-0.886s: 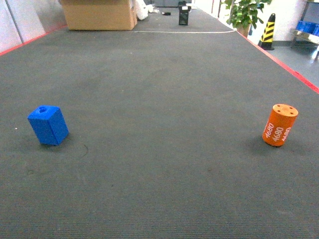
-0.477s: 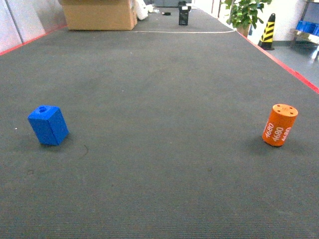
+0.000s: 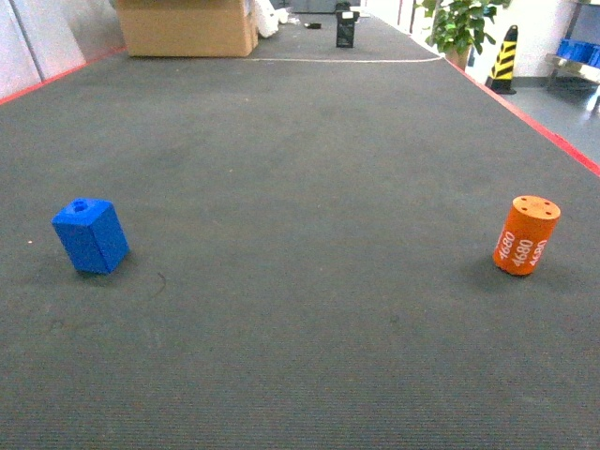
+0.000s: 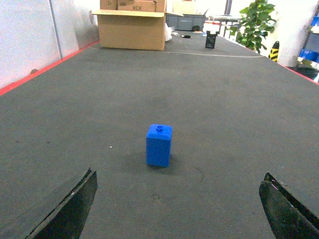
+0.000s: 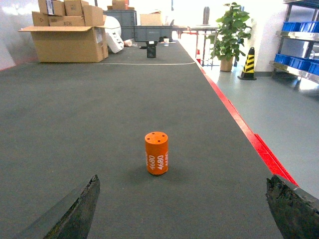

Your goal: Sort blue parts and orange caps into right shelf containers

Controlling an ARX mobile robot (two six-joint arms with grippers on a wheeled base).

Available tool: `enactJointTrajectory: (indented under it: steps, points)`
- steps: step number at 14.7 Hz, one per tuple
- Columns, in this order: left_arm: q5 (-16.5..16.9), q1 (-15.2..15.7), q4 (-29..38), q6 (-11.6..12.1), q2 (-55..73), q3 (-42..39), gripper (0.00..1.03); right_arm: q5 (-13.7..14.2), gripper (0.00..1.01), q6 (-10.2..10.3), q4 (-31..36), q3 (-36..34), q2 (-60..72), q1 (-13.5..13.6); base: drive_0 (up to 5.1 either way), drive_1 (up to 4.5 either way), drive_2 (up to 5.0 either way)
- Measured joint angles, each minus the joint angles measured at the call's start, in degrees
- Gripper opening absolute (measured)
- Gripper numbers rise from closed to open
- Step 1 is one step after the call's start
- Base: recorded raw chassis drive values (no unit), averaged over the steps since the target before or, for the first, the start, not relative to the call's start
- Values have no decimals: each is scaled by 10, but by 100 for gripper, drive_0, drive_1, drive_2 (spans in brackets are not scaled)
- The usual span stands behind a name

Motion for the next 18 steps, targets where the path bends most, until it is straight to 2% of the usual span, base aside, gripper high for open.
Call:
enactJointTrajectory:
  steps: [18]
  points:
    - [0,0,0,0,0,0,98,0,98,0,0,0,0,0,0,0,0]
